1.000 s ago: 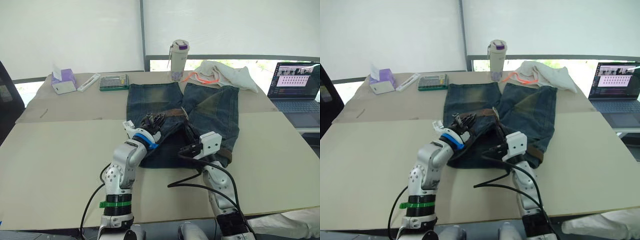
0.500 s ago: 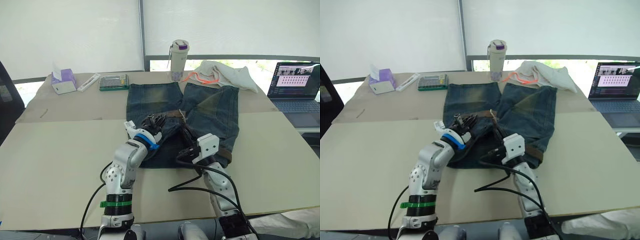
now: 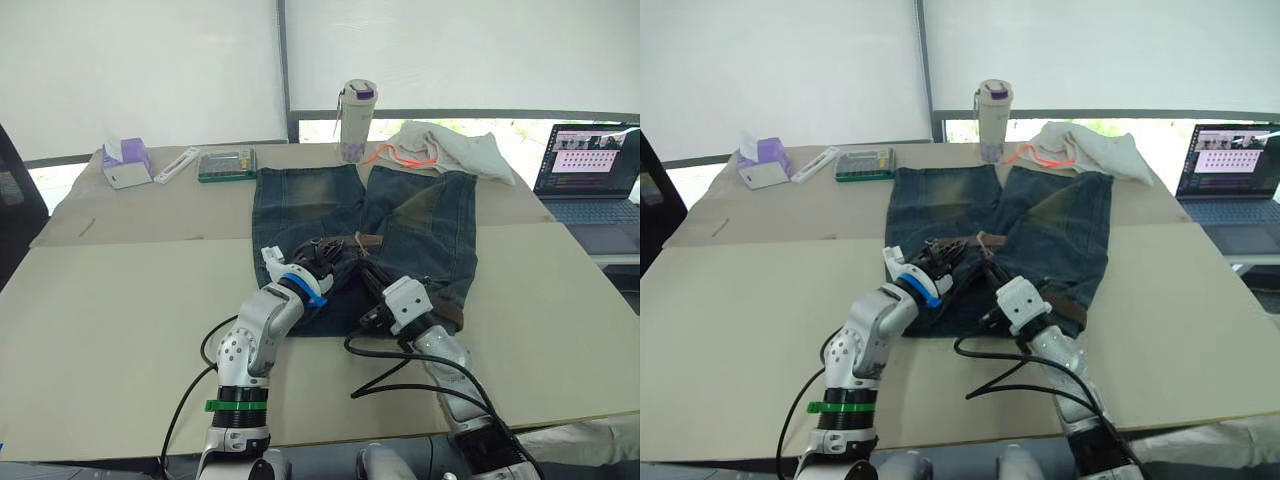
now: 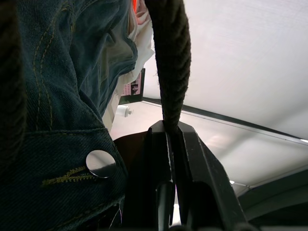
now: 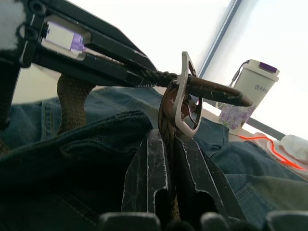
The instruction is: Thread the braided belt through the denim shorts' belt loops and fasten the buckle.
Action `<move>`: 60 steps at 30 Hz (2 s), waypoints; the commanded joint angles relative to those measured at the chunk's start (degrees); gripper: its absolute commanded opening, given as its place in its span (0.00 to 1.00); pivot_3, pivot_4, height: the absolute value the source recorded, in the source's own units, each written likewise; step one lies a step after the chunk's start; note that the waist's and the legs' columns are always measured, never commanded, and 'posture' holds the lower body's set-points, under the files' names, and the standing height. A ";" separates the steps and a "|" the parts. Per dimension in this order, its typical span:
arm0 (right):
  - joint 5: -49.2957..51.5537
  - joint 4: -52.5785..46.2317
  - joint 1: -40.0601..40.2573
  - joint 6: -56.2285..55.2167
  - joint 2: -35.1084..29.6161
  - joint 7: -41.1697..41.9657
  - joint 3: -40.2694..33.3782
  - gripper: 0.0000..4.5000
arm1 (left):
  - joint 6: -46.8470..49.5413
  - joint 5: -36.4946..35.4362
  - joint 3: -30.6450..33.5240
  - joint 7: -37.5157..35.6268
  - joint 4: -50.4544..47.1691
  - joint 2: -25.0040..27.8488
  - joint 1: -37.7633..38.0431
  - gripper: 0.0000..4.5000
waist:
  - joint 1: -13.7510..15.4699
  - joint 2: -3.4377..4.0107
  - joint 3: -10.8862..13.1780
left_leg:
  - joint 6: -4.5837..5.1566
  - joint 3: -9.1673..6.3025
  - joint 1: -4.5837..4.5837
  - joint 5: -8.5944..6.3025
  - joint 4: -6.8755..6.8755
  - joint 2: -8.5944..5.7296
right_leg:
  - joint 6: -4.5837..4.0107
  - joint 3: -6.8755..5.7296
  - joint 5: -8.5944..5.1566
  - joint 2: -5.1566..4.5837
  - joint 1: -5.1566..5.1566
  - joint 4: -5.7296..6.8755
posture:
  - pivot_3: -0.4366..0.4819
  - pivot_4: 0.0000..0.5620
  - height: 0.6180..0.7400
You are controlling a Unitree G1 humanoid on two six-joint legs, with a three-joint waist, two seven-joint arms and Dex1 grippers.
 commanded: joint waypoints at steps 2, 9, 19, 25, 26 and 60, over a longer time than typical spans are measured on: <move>-3.98 -2.04 -1.79 -3.14 -3.30 2.22 2.88 0.19 | 3.09 1.36 -0.03 -0.64 0.82 -0.54 0.62 0.00 | 0.04 0.00 0.00 | 0.00 0.01 0.00 0.00 0.01 -0.01 | 0.00 0.00 0.00 -0.01 0.01 -0.01 | 0.48 0.27 1.00; -6.77 -1.98 -2.98 -5.13 -6.49 2.13 4.19 0.73 | 4.81 2.60 1.46 -0.87 1.91 -0.62 0.79 0.00 | 0.00 0.00 0.00 | -0.01 0.01 0.01 0.00 0.01 -0.01 | 0.01 0.01 -0.01 0.00 0.01 0.00 | 0.48 0.27 1.00; 34.29 -17.74 2.00 26.46 -3.74 11.28 -7.24 0.97 | 6.37 4.58 3.58 -2.08 3.19 0.34 0.73 0.00 | 0.45 -0.01 0.00 | 0.02 -0.01 -0.02 -0.02 0.06 -0.03 | 0.01 0.01 0.00 -0.04 0.06 -0.03 | 0.48 0.27 1.00; 61.55 -21.21 -0.51 54.60 -1.53 -0.31 -15.70 0.97 | 7.39 5.90 3.98 -3.15 3.75 0.24 0.49 0.00 | 0.47 0.01 -0.01 | 0.07 -0.03 -0.02 -0.04 0.02 0.00 | -0.01 0.01 0.00 -0.01 0.05 -0.01 | 0.48 0.27 1.00; 66.94 -20.76 -1.65 59.17 -0.73 -4.51 -16.94 0.97 | 7.63 6.09 4.04 -3.30 3.68 0.24 0.55 0.00 | 0.51 0.01 -0.01 | 0.07 -0.02 -0.02 -0.04 0.02 0.00 | -0.02 0.02 0.01 -0.02 0.04 0.00 | 0.48 0.27 1.00; 88.60 -16.52 -7.82 69.25 1.38 -29.61 -25.27 0.00 | 21.46 14.28 0.33 -13.23 -6.62 12.21 2.20 0.74 | -0.16 0.09 -0.02 | 0.13 -0.01 -0.09 -0.05 -0.02 0.02 | 0.01 -0.02 -0.02 0.01 -0.03 0.03 | 0.48 0.27 1.00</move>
